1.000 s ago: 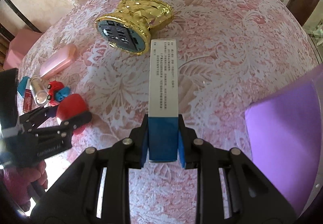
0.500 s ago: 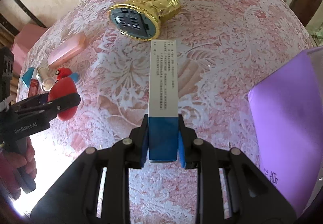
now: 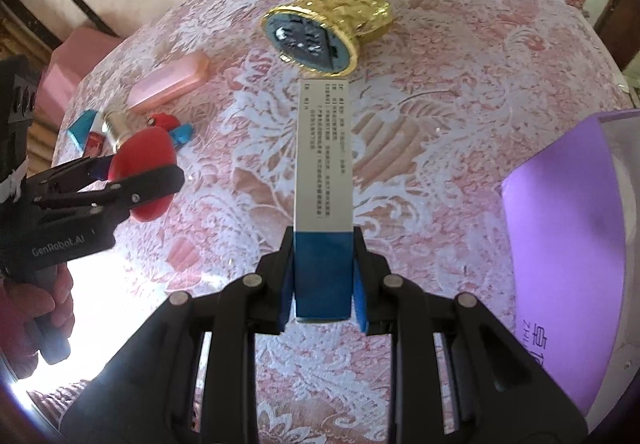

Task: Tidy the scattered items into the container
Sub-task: 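Lift the red heart ball and blue-capped box with both grippers, then carry the heart ball and blue-capped box with both grippers over the purple-rimmed box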

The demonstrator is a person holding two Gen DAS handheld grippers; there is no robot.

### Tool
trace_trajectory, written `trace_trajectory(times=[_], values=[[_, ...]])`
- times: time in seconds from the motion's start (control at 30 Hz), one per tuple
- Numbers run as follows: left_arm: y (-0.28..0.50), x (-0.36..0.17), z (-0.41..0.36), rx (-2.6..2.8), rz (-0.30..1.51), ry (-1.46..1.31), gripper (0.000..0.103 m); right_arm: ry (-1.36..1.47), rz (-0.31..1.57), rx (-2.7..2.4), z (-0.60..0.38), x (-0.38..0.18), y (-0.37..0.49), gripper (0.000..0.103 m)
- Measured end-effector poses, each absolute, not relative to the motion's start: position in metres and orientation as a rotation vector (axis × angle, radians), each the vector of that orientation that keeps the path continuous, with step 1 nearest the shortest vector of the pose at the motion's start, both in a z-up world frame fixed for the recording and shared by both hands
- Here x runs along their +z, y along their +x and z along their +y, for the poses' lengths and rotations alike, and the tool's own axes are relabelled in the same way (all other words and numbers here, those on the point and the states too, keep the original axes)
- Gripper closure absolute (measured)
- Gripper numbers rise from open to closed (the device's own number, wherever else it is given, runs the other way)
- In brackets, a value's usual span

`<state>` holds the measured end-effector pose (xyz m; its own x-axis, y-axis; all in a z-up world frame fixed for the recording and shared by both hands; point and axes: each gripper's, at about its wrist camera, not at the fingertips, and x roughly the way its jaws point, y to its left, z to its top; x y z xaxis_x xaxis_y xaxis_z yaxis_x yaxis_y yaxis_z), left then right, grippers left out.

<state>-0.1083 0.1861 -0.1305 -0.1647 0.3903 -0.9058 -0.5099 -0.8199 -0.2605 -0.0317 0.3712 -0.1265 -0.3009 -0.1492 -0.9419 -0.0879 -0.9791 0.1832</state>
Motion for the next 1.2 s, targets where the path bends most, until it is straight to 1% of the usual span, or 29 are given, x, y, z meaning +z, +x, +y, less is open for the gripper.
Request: trace_trajectory(times=[0.17, 0.27, 0.63, 0.77, 0.93, 1.2], values=[[-0.092, -0.119, 0.187, 2.078, 0.126, -1.535, 0.036, 1.762, -0.219, -2.422, 0.364, -0.111, -0.026, 0.076], [-0.078, -0.107, 0.195, 2.109, 0.133, -1.509, 0.036, 1.715, -0.200, -2.416, 0.368, -0.098, -0.020, 0.076], [-0.027, -0.060, 0.232, 2.151, 0.175, -1.416, 0.036, 1.590, -0.221, -2.444, 0.422, -0.051, 0.022, 0.076], [-0.008, -0.040, 0.262, 2.121, 0.209, -1.347, 0.035, 1.550, -0.244, -2.501, 0.449, -0.034, 0.041, 0.076], [0.020, -0.023, 0.317, 2.029, 0.255, -1.265, 0.035, 1.546, -0.296, -2.594, 0.496, -0.022, 0.077, 0.076], [0.062, -0.016, 0.409, 1.861, 0.352, -1.177, 0.035, 1.676, -0.435, -2.698, 0.586, -0.036, 0.130, 0.076]])
